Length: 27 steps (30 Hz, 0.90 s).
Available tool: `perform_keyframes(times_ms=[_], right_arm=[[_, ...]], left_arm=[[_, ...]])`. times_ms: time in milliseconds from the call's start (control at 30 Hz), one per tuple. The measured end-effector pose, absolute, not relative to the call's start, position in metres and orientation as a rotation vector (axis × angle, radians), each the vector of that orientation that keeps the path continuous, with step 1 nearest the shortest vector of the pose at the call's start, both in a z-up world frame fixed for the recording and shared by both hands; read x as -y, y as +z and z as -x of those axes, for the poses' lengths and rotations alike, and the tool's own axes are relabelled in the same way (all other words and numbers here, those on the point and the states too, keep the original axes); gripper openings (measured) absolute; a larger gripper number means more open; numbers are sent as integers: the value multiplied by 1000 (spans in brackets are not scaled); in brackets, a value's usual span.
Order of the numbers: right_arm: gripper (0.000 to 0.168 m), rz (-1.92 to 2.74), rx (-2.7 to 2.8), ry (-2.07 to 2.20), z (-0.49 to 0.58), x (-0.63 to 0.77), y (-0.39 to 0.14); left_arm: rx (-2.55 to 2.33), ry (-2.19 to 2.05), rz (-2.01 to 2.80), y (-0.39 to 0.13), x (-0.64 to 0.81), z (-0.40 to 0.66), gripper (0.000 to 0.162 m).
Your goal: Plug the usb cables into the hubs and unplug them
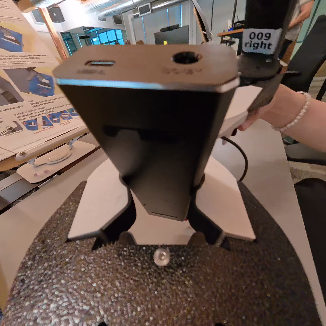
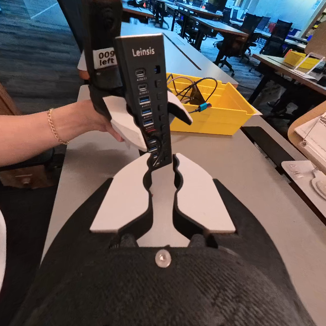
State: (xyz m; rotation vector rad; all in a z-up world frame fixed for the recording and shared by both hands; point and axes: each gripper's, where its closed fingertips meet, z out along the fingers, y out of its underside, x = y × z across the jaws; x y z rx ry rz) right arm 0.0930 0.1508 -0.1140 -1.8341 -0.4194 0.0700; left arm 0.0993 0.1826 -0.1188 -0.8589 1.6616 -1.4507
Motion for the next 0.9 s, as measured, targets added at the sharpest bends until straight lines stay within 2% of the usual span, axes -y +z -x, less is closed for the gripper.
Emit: perform_keyframes(times_ms=[33, 67, 167, 400, 800, 900], right_arm=[[9, 1836, 437, 92, -90, -151, -114], [5, 1847, 455, 104, -88, -151, -116], [13, 1888, 471, 71, -92, -151, -123], [3, 1845, 504, -29, -94, -156, -126], [4, 1945, 752, -158, -96, -133, -122], [4, 1969, 825, -312, -99, -127, -113]], left_arm=[[-1674, -1438, 846, -120, -181, -100, 73], [-1682, -1428, 838, -120, -179, -100, 73], [-1694, -1423, 827, -121, -176, -101, 73], [-1682, -1456, 840, -120, -175, -101, 73], [-1776, -1435, 861, -125, -158, -103, 73], [-1774, -1473, 835, -121, -150, -102, 73]])
